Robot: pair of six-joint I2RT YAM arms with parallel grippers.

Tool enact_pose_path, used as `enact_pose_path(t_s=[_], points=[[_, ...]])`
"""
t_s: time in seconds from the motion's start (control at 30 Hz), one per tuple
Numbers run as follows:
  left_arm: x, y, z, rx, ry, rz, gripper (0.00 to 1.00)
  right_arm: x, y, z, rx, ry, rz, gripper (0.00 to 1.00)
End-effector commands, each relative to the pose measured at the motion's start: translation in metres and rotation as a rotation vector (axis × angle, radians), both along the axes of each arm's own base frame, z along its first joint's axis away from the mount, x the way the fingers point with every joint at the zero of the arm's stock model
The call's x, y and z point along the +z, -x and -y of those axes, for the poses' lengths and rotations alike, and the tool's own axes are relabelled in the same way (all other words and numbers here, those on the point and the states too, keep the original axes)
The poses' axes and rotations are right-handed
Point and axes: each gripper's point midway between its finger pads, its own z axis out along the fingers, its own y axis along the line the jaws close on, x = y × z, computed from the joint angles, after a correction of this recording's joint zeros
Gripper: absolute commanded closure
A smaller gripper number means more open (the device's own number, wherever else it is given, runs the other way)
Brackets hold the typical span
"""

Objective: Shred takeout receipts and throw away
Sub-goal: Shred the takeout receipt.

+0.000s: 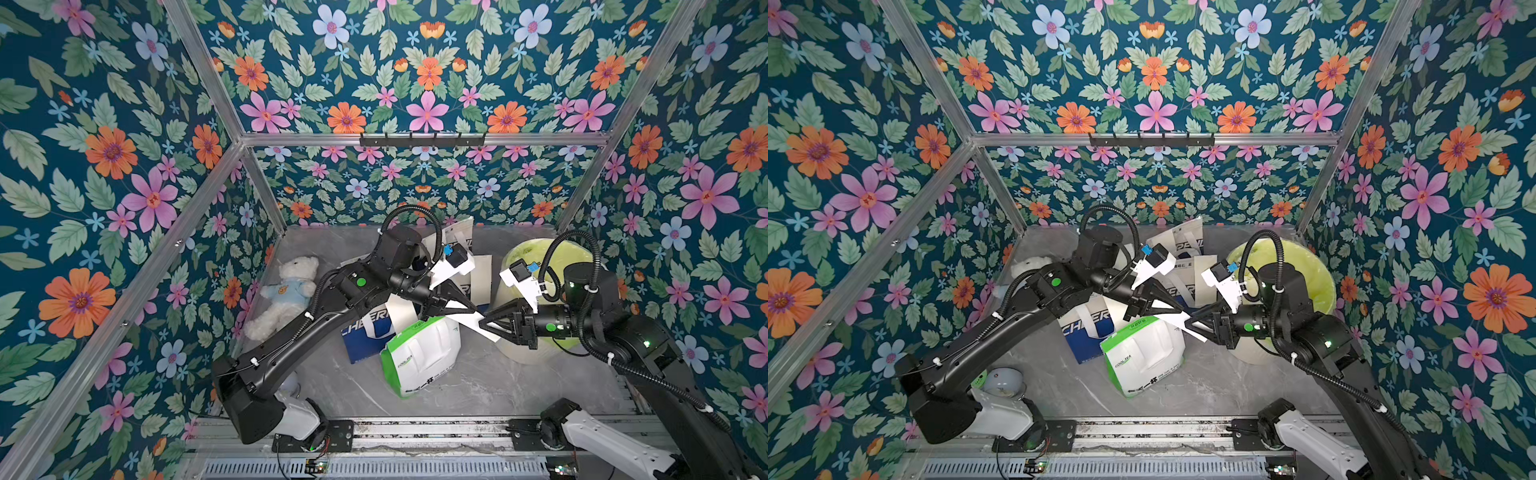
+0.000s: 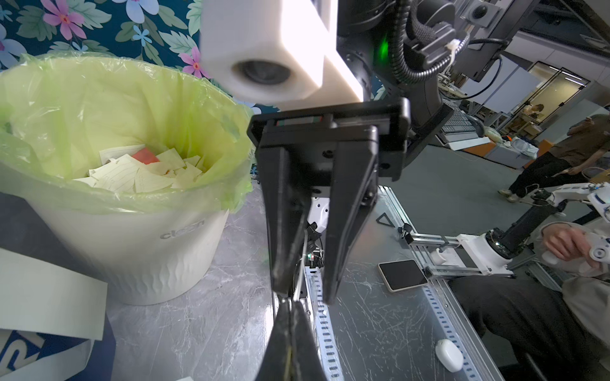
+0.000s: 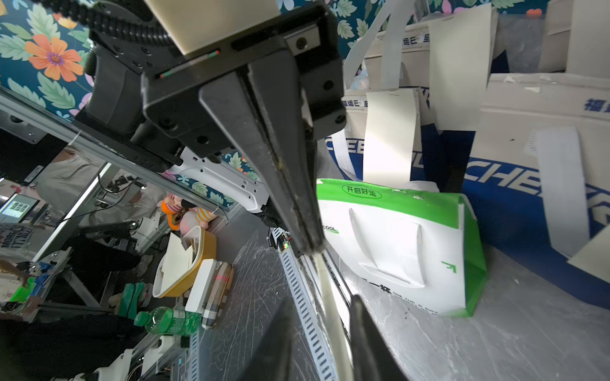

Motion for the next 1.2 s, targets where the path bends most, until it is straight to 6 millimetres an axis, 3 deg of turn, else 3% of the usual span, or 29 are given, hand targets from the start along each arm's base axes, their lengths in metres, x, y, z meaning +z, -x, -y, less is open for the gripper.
enact_pose_path(t_s=[0.0, 0.03, 0.07, 0.27, 0.5, 1.03, 1.17], points=[[0.014, -0.004, 0.001, 0.045, 0.084, 0.036, 1.00, 0.006, -0.008, 0.001, -0.050, -0.024, 0.028, 0.52], [0.016, -0.004, 0.001, 0.062, 0.106, 0.037, 1.00, 0.006, -0.008, 0.001, -0.052, -0.028, 0.026, 0.50], [0.018, -0.005, 0.001, 0.086, 0.132, 0.042, 1.00, 0.005, -0.010, 0.001, -0.060, -0.030, 0.022, 0.40], [0.020, -0.008, -0.003, 0.211, 0.253, 0.059, 1.00, 0.018, -0.011, -0.003, -0.048, -0.085, 0.043, 0.39], [0.028, -0.009, -0.009, 0.265, 0.341, 0.041, 1.00, 0.025, -0.011, -0.014, 0.012, -0.148, 0.030, 0.58], [0.024, -0.008, -0.004, 0.251, 0.343, 0.015, 1.00, 0.034, -0.017, -0.013, -0.021, -0.178, 0.076, 0.67], [0.025, -0.007, -0.005, 0.252, 0.347, 0.020, 1.00, 0.034, -0.018, -0.013, -0.025, -0.177, 0.076, 0.73]])
